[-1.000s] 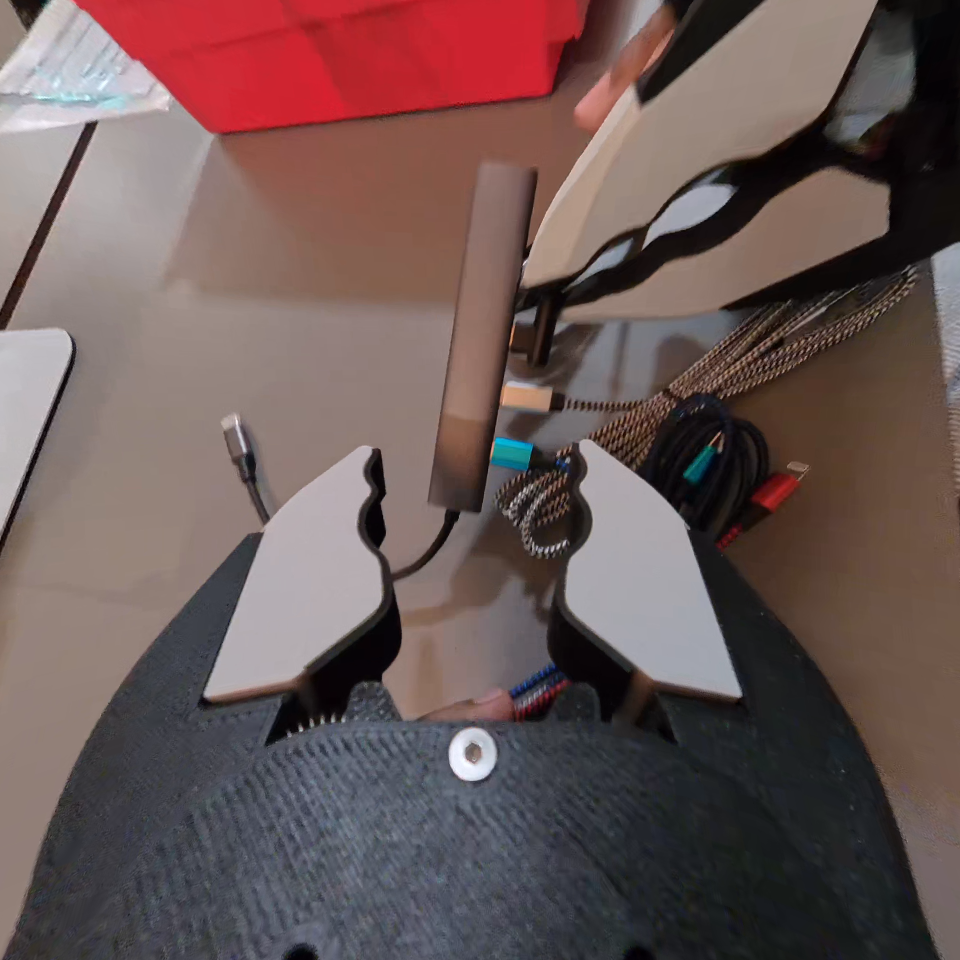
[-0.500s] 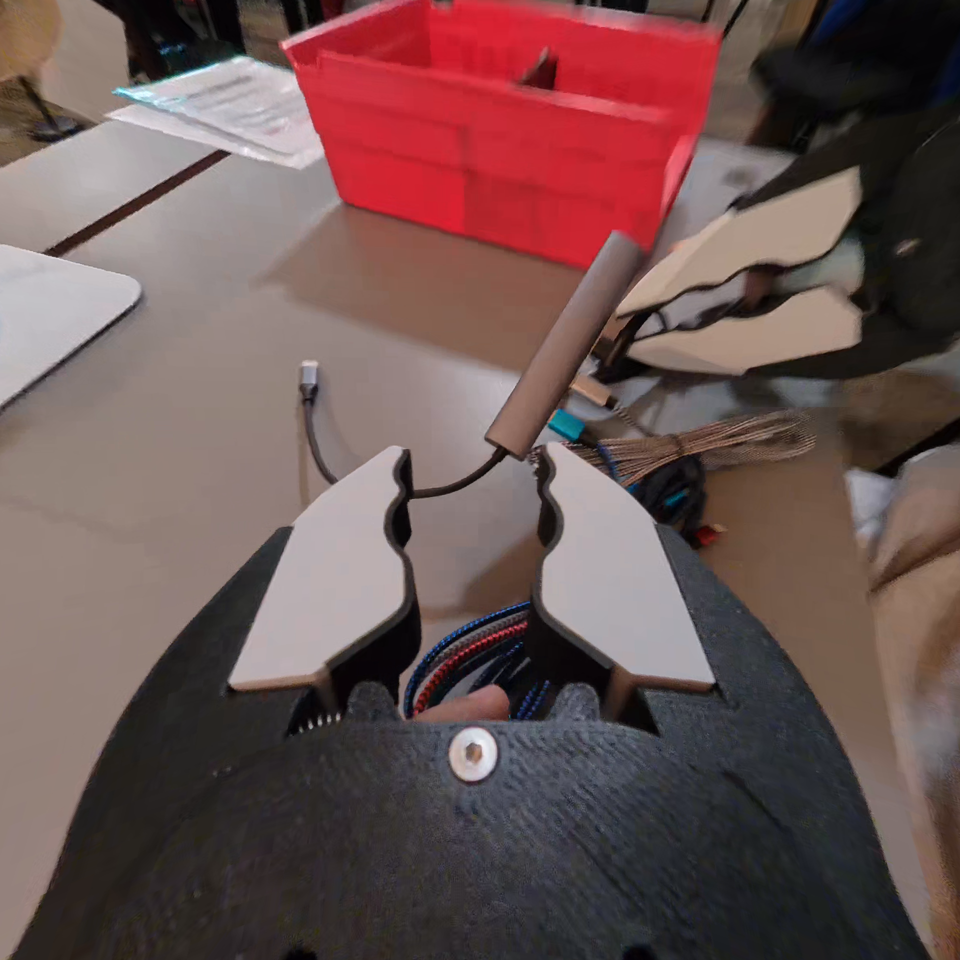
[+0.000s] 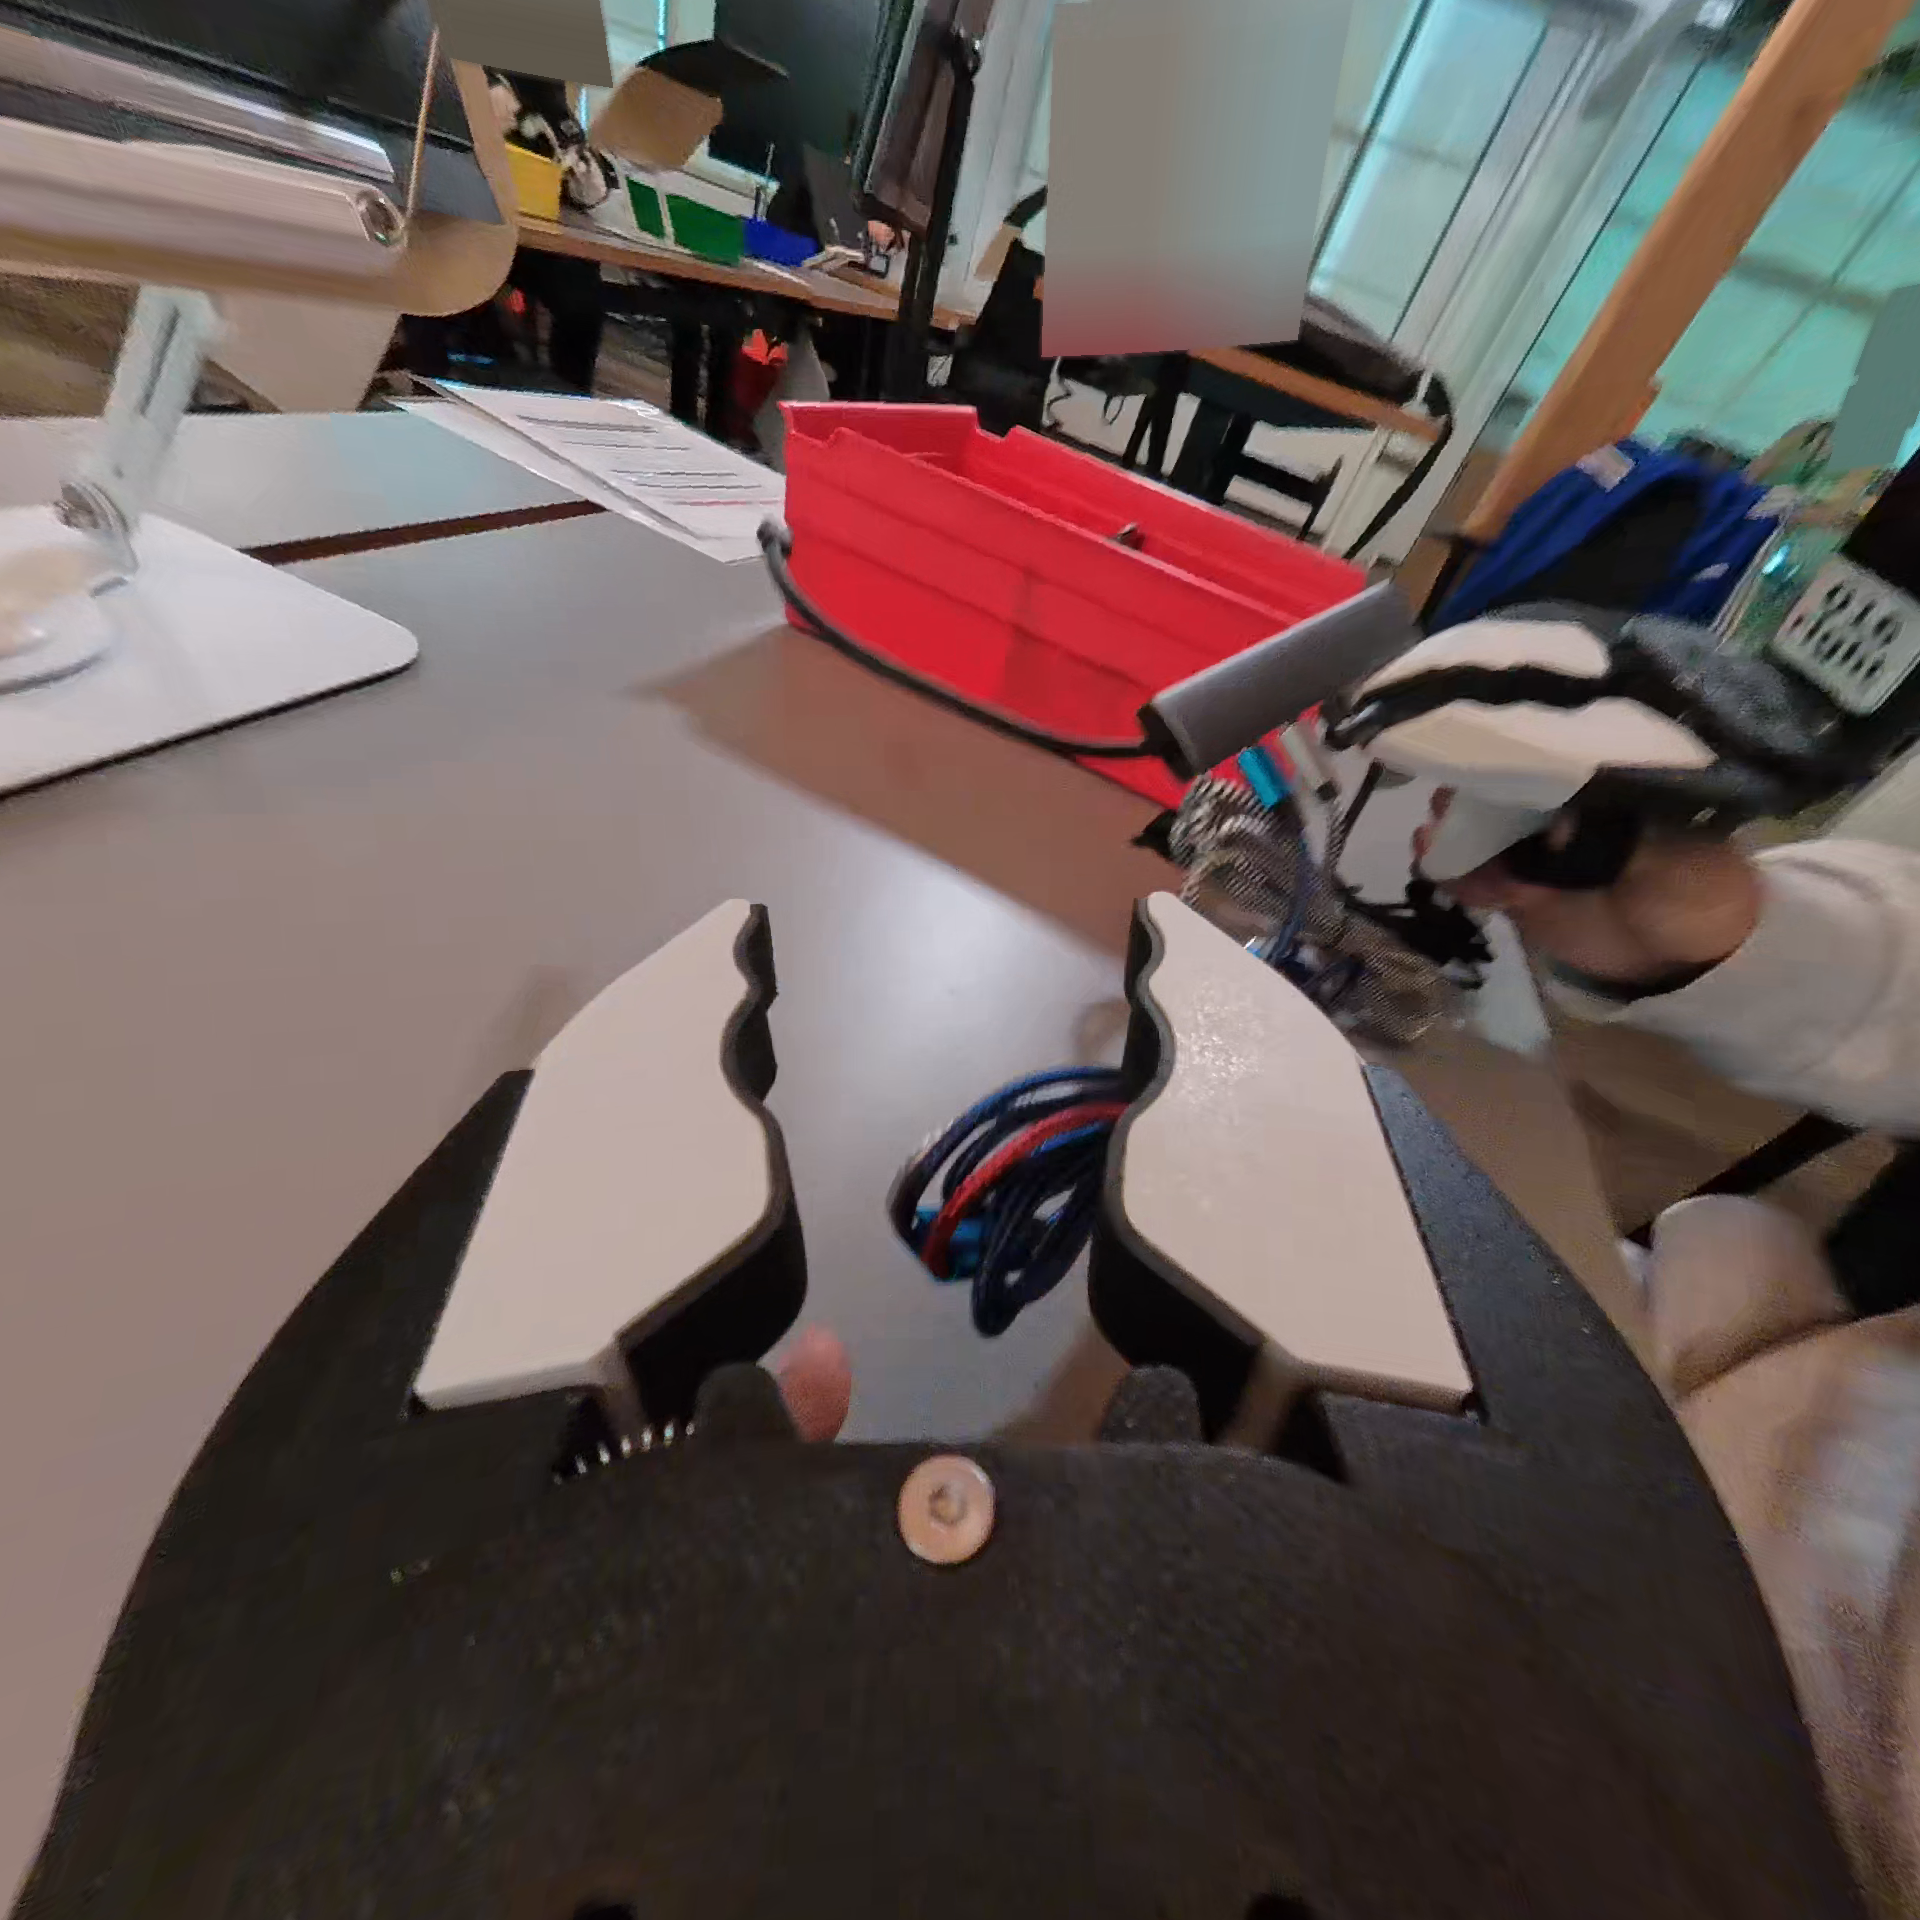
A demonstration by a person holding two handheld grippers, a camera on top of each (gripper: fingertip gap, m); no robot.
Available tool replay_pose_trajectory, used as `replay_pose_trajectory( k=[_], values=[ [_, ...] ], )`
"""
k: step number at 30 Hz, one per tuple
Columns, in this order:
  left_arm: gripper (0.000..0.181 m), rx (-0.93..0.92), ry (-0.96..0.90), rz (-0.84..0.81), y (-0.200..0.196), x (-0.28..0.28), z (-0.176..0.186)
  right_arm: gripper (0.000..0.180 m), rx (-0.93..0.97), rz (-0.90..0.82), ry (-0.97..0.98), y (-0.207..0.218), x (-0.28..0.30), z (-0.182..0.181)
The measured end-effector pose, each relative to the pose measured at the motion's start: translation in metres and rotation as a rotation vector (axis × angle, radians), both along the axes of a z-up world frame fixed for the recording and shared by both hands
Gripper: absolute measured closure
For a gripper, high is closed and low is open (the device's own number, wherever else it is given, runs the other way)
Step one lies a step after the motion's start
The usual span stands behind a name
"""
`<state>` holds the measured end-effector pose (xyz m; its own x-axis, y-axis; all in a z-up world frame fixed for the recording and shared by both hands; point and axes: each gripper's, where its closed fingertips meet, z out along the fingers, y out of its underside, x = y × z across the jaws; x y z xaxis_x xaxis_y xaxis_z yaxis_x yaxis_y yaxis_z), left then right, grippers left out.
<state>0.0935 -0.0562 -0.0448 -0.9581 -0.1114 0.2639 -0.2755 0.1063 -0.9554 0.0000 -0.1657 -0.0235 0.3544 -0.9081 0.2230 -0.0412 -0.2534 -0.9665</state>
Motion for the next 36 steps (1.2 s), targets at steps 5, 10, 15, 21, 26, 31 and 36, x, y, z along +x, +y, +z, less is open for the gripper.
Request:
replay_pose_trajectory(
  k=[5, 10, 15, 21, 26, 31, 36],
  values=[
    [0.112, 0.019, -0.028, -0.063, -0.007, -0.012, -0.003, 0.171, 0.120, 0.115, -0.065, 0.011, -0.010, 0.018],
    [0.125, 0.002, 0.047, -0.222, -0.018, -0.043, -0.003, 0.180, 0.287, 0.211, -0.165, 0.018, -0.023, 0.043],
    [0.146, 0.197, 0.095, -0.153, -0.024, -0.041, -0.030, 0.180, 0.273, 0.109, -0.027, 0.001, -0.009, 0.019],
    [0.150, 0.277, 0.120, -0.175, -0.024, -0.048, -0.042, 0.177, 0.215, 0.097, 0.151, 0.013, -0.005, -0.009],
    [0.152, 0.294, 0.207, -0.208, -0.024, -0.054, -0.047, 0.149, 0.208, 0.179, 0.430, 0.050, -0.018, -0.032],
    [0.157, 0.276, 0.306, -0.301, -0.028, -0.071, -0.047, 0.132, 0.026, 0.086, 0.618, 0.059, -0.020, -0.081],
    [0.165, 0.322, 0.374, -0.443, -0.032, -0.101, -0.053, 0.133, 0.186, 0.065, 0.746, 0.053, -0.018, -0.097]
  ],
)
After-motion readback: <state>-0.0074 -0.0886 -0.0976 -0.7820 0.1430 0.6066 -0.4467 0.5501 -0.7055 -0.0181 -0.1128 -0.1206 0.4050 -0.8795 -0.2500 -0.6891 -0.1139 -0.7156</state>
